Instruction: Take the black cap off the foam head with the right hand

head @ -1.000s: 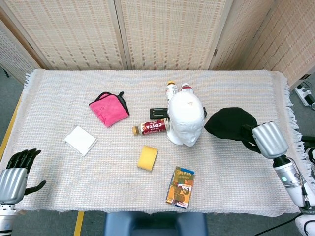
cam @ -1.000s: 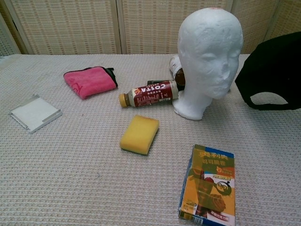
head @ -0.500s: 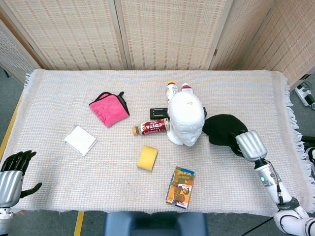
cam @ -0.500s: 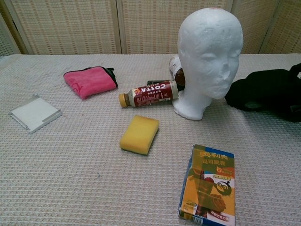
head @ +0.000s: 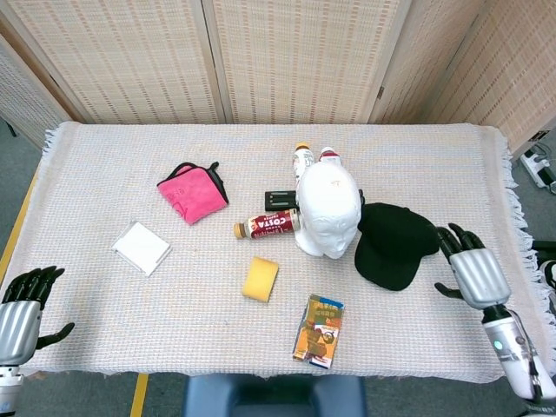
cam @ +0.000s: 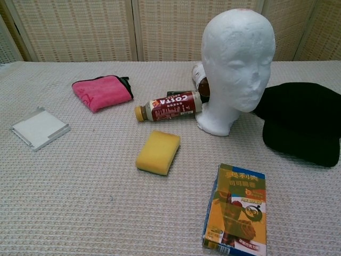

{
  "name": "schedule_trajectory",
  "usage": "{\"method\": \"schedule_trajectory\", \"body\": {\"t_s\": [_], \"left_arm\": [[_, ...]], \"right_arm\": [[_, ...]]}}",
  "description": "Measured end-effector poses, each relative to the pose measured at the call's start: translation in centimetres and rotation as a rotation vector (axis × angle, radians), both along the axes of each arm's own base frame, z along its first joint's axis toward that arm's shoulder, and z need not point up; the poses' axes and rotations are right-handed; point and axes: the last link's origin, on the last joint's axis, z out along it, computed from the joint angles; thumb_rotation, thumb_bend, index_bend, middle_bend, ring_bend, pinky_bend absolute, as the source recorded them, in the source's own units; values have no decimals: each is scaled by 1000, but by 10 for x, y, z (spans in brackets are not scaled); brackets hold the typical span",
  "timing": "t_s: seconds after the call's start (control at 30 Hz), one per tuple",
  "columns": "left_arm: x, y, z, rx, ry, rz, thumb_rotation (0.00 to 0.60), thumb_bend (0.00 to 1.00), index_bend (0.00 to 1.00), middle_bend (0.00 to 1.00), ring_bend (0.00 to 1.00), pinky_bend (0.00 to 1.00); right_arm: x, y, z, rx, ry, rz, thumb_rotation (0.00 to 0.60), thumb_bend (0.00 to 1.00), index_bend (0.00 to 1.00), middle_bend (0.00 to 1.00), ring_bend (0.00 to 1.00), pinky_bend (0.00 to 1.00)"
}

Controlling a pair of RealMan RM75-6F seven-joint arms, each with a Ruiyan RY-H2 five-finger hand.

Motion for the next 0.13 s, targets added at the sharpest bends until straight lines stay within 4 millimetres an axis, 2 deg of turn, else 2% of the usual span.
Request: {"method": "schedule_trajectory", "body": {"t_s": [0.13], "left_arm": [[0,-1,-3,-1,-5,-2,600,169,189,184,141,158]], "right_arm": [[-6,40,13,-76,-25,-37,600,128,316,302,238,344]]}}
